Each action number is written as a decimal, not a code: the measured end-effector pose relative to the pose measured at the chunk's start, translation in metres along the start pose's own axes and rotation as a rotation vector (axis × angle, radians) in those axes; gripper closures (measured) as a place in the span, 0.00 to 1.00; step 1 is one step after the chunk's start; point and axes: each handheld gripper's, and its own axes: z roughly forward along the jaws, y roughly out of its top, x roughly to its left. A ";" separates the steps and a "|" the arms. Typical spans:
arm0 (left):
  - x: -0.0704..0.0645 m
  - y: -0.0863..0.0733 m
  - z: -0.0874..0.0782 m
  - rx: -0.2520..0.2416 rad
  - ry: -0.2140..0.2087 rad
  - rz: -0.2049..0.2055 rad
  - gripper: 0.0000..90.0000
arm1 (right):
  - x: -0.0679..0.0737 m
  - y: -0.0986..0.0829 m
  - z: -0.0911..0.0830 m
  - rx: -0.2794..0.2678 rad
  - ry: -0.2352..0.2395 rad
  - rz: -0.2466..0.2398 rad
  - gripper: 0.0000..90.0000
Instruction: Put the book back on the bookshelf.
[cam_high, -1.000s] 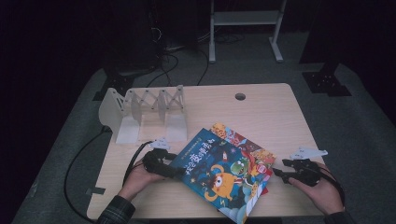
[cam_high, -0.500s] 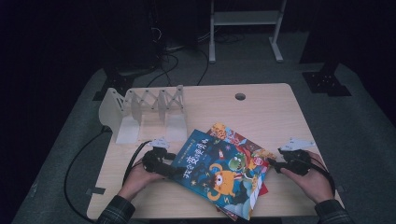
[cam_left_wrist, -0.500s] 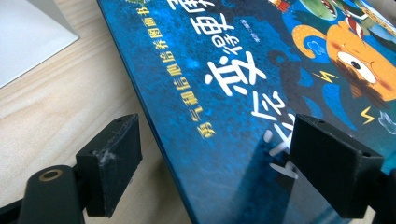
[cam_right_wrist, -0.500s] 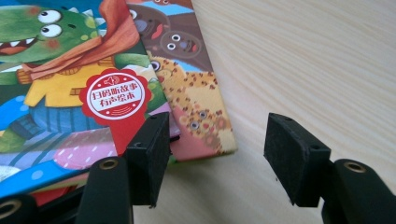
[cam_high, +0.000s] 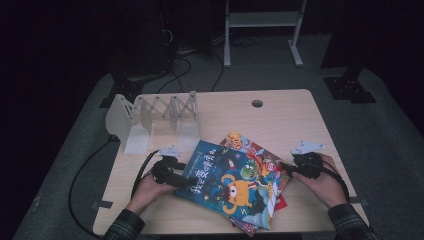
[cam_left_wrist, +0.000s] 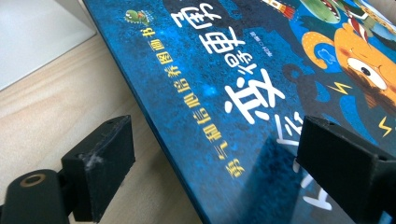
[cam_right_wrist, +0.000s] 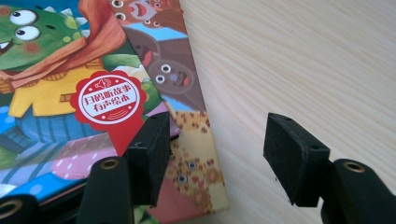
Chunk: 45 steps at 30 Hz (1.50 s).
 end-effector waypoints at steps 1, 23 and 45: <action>0.000 0.000 0.000 0.001 -0.002 -0.003 0.11 | 0.000 0.003 0.003 0.000 0.008 0.001 0.45; 0.006 -0.006 0.001 0.015 -0.049 -0.060 0.06 | 0.016 0.018 0.012 0.003 0.043 -0.069 0.51; 0.008 -0.004 0.009 0.028 -0.097 -0.075 0.02 | 0.026 0.006 -0.002 0.009 0.178 -0.027 0.65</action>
